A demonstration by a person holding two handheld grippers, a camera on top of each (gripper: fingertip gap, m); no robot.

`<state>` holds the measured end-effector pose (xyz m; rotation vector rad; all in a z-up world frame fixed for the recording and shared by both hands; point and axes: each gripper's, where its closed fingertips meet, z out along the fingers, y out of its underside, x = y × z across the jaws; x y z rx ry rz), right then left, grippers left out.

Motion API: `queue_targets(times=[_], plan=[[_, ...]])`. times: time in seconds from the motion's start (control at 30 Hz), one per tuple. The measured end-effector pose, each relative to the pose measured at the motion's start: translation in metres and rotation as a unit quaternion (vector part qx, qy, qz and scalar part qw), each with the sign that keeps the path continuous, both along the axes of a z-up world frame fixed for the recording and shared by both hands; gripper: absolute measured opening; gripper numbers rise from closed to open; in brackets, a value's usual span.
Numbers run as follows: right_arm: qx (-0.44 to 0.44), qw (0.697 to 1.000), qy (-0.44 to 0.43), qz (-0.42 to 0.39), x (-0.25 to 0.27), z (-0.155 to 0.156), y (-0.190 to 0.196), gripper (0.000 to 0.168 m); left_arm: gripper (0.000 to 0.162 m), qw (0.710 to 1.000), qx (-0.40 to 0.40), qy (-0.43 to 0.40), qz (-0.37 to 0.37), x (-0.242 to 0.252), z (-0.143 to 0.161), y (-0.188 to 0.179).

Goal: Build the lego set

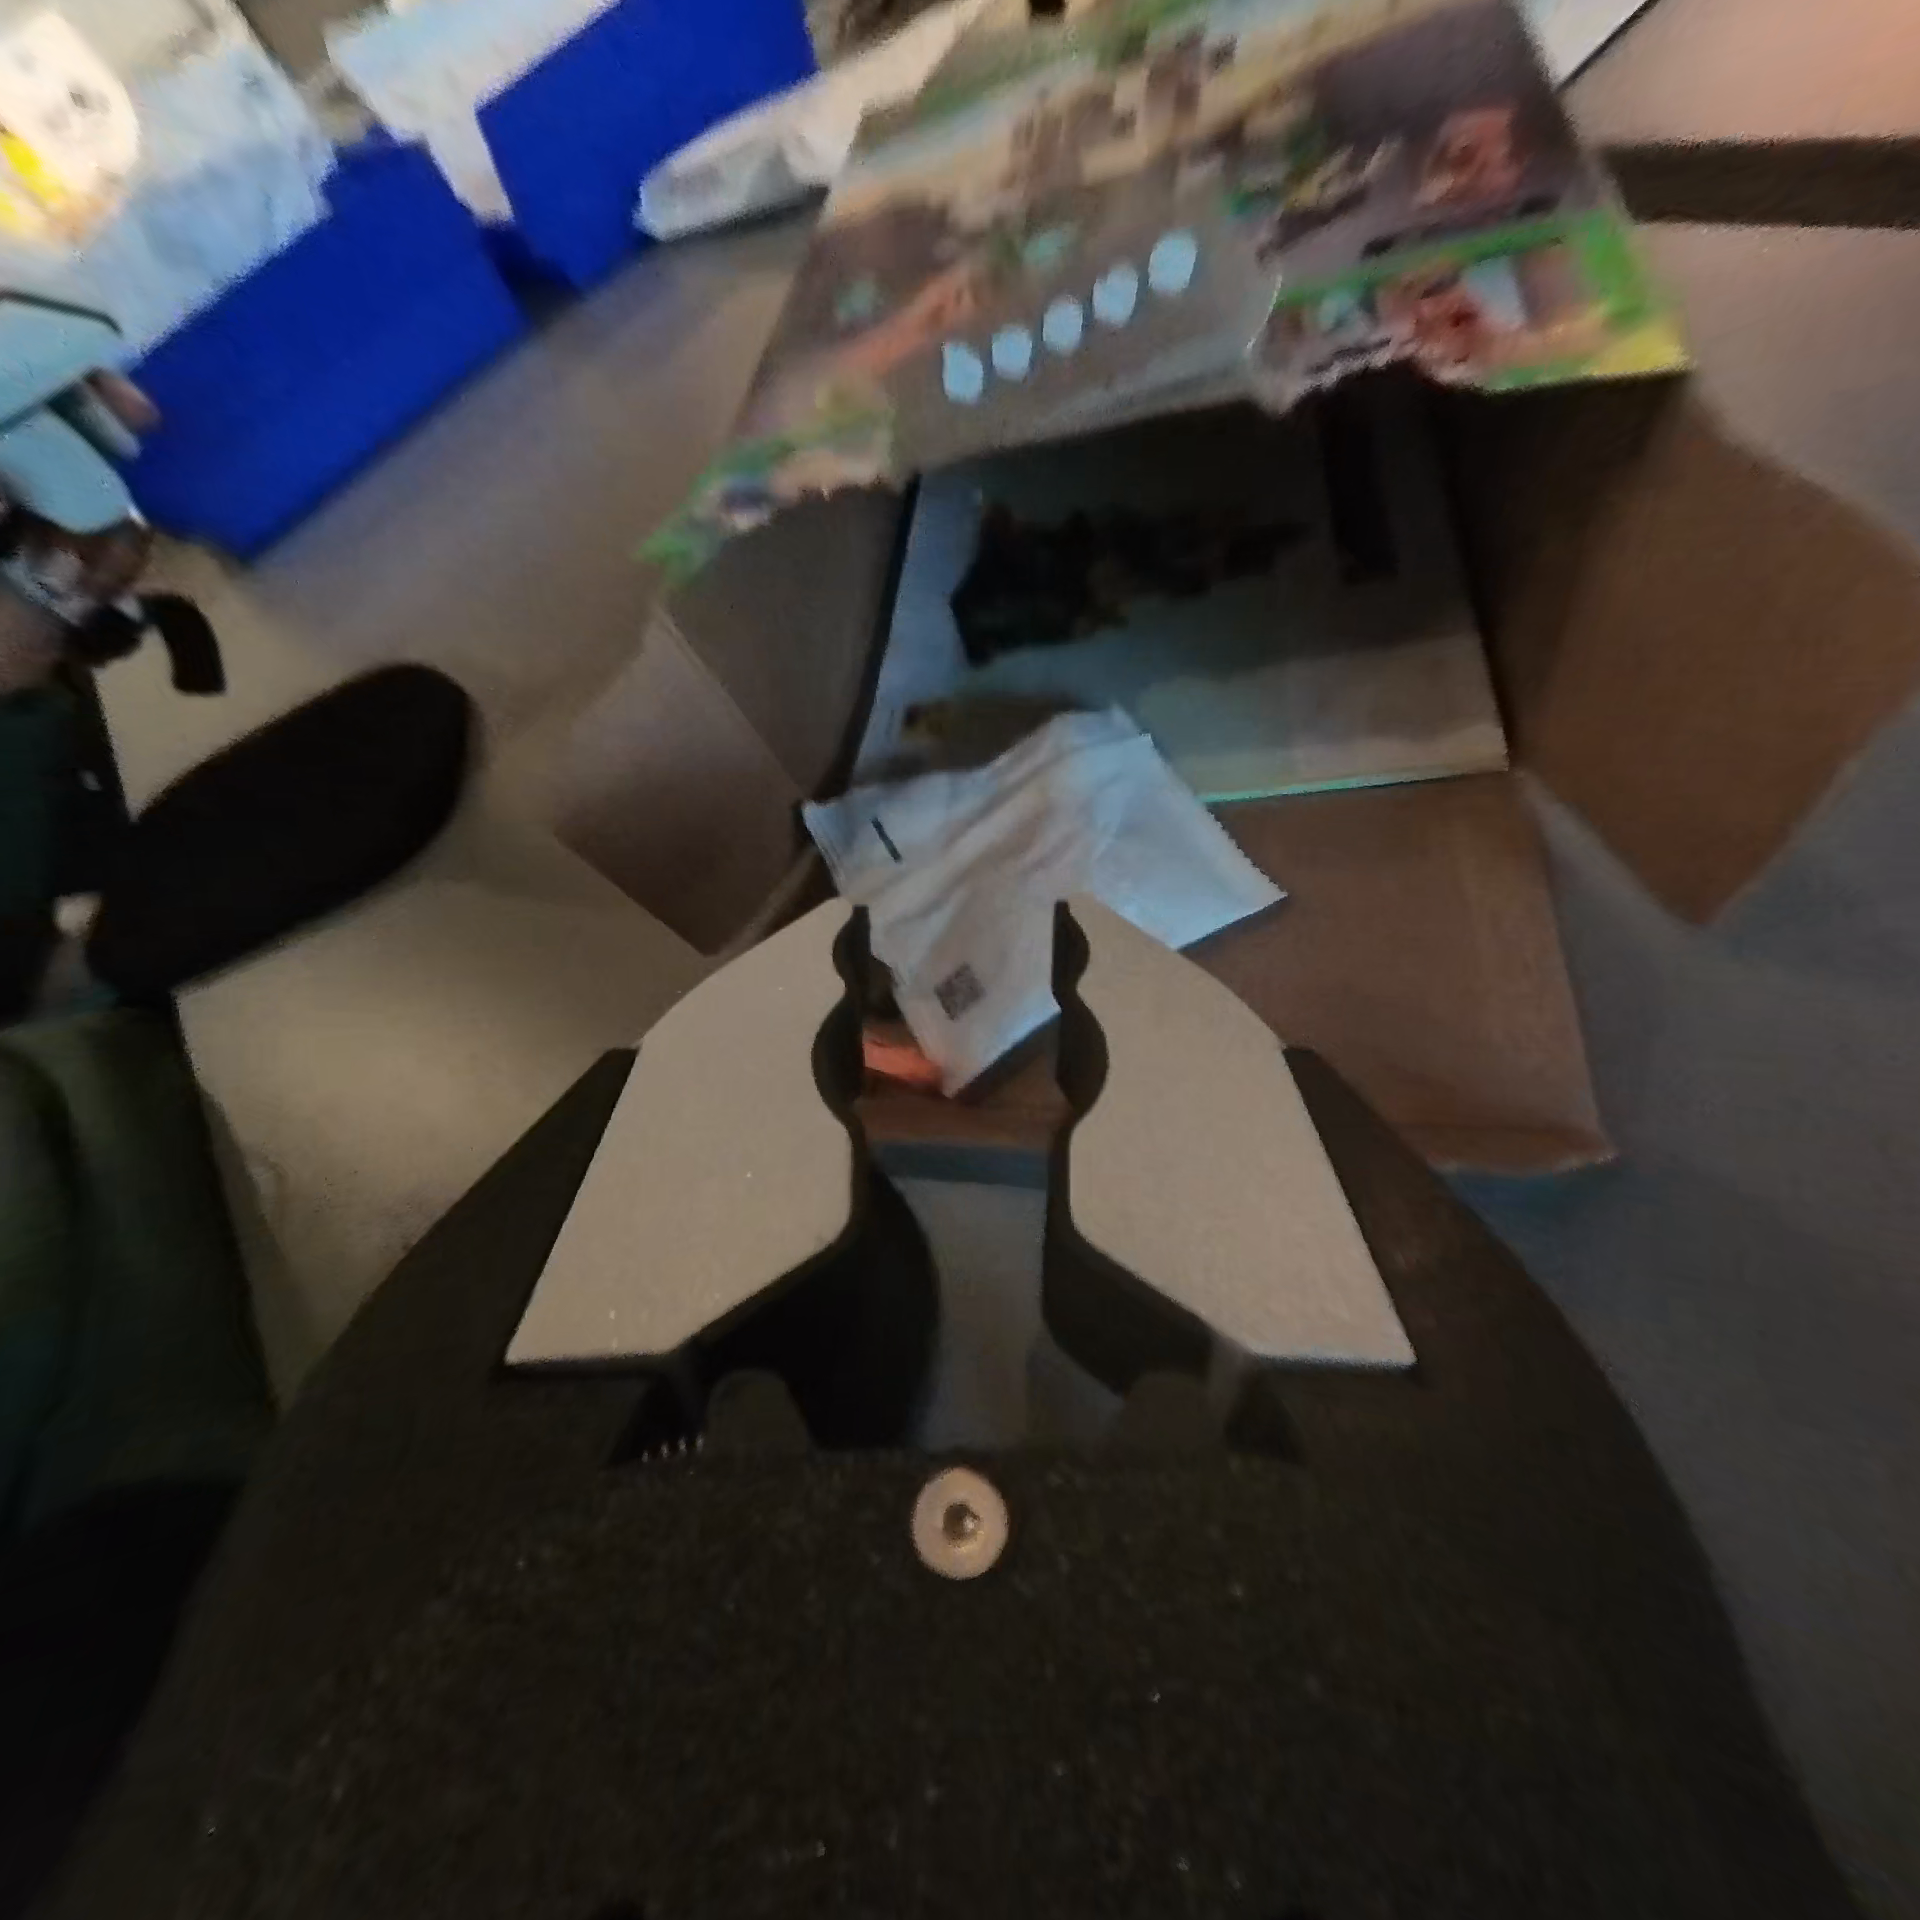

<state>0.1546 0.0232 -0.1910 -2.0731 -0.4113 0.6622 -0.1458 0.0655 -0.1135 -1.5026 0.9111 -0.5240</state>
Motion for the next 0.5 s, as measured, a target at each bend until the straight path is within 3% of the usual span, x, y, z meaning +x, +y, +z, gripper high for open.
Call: queue_targets(times=[0.13,0.33,0.5], plan=[[0.044,0.992,-0.104,0.049,-0.004,-0.009,0.003,0.035,0.000,0.998,-0.039,0.015,-0.047,0.031,-0.031,-0.019],[0.083,0.942,-0.308,0.107,0.007,-0.034,0.002,0.034,0.000,0.995,-0.060,0.036,-0.067,0.036,-0.054,-0.033],[0.099,0.932,-0.302,0.174,-0.018,-0.034,-0.017,0.025,0.000,0.994,-0.072,0.029,-0.072,0.036,-0.055,-0.037]])
